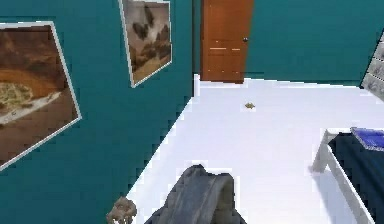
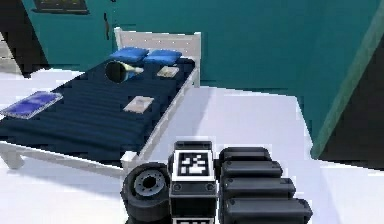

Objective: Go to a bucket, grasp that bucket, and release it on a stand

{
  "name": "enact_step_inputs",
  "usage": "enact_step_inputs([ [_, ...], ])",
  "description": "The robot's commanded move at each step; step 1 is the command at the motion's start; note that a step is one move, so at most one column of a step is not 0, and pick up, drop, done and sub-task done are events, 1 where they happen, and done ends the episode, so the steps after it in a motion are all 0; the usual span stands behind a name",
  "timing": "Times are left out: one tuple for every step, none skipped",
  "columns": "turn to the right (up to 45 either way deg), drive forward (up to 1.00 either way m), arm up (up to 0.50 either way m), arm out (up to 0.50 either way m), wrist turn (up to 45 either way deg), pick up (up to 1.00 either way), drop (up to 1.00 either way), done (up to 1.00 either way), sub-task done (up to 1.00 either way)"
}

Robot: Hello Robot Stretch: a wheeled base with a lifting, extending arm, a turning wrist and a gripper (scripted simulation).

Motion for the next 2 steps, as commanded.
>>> enact_step_inputs([
  [6.0,0.00,0.00,0.00,0.0,0.00,0.00,0.00,0.00],
  [0.0,1.00,0.00,0.00,0.0,0.00,0.00,0.00,0.00],
])
